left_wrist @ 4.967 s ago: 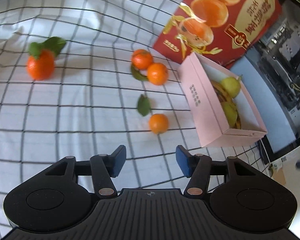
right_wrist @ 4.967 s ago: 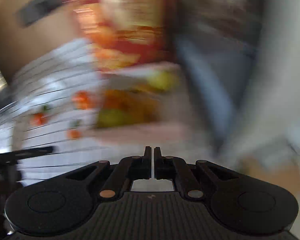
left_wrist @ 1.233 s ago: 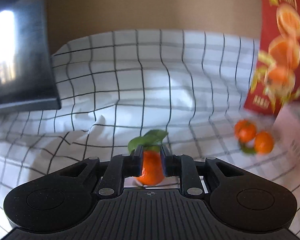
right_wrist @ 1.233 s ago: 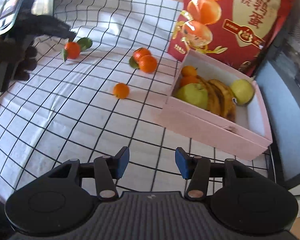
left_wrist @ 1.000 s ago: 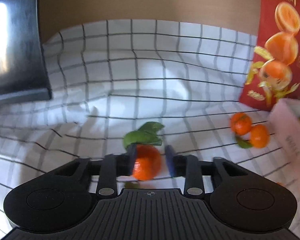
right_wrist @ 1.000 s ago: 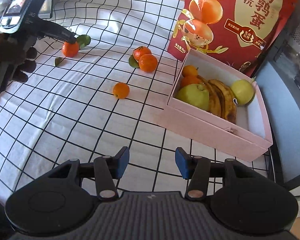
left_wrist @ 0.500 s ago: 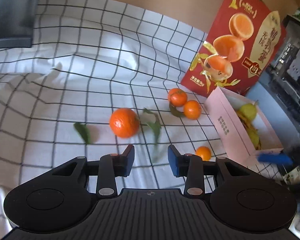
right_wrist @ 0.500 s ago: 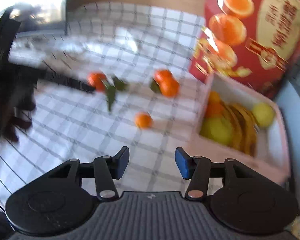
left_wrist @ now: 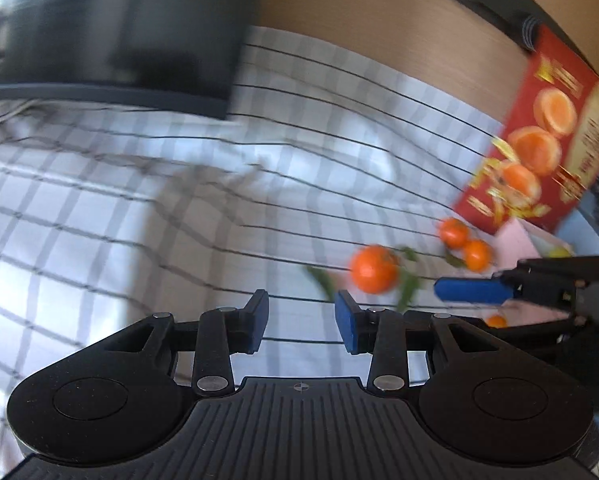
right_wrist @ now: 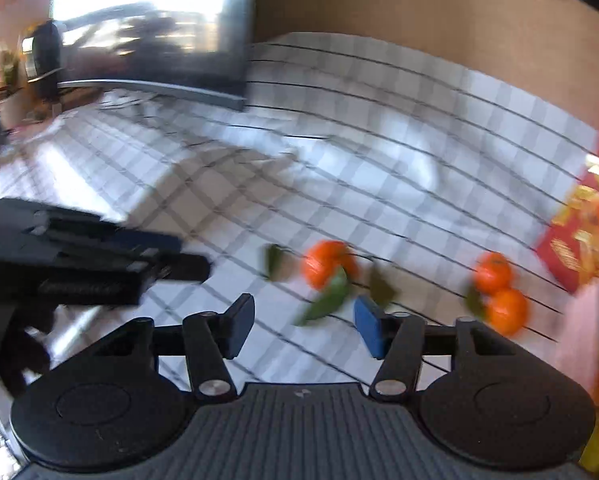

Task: Organize fruits

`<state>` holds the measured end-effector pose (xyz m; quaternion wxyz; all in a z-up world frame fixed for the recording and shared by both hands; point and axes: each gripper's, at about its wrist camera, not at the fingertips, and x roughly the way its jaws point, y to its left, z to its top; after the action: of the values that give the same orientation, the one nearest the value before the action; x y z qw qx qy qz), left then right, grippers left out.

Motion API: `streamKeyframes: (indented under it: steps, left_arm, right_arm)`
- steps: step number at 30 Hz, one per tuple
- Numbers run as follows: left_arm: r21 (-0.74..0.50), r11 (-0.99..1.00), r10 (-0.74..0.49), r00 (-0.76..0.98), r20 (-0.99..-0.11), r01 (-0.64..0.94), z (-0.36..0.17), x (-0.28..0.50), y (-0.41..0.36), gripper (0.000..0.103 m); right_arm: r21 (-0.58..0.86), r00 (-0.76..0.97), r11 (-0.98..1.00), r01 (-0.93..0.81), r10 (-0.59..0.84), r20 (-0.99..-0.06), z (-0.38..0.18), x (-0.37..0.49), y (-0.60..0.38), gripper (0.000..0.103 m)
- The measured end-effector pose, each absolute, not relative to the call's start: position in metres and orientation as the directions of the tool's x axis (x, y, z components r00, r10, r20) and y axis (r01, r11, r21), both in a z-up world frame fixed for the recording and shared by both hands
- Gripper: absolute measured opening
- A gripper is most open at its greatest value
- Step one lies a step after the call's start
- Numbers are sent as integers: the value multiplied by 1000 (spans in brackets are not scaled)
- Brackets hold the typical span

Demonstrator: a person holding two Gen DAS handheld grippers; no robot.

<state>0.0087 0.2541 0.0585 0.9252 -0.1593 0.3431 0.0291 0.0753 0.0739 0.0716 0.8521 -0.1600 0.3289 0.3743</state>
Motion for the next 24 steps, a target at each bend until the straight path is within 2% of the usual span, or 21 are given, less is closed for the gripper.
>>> streamKeyframes:
  steps: [3, 5, 7, 12, 13, 14, 20, 24]
  left_arm:
    - [-281, 936, -27, 752, -659, -213, 56, -2, 272, 41]
    - [-281, 932, -17, 744, -668, -231, 54, -9, 279, 41]
    - [-286, 927, -15, 739, -674, -242, 52, -17, 283, 41]
    - [-303, 921, -32, 729, -684, -244, 46, -29, 281, 41]
    - [-305, 921, -35, 726, -686, -243, 44, -31, 279, 41]
    - [-306, 921, -40, 724, -688, -240, 43, -31, 278, 41]
    - [-319, 932, -98, 729, -677, -171, 42, -19, 262, 41]
    - [-320, 944, -162, 727, -667, -83, 42, -2, 237, 41]
  right_arm:
    - [-77, 522, 649, -757, 531, -667, 59, 78, 109, 38]
    - [-114, 537, 643, -757, 514, -669, 46, 85, 131, 26]
    - [-148, 561, 656, -740, 481, -674, 33, 95, 147, 21]
    - [-97, 558, 708, -699, 456, -693, 18, 118, 155, 20]
    - [-82, 552, 717, -692, 452, -701, 19, 121, 155, 12]
    - [-62, 540, 725, -686, 450, -711, 20, 122, 153, 1]
    - [57, 520, 743, -667, 520, -678, 62, 72, 93, 1]
    - [70, 589, 833, -549, 444, -675, 76, 32, 13, 0]
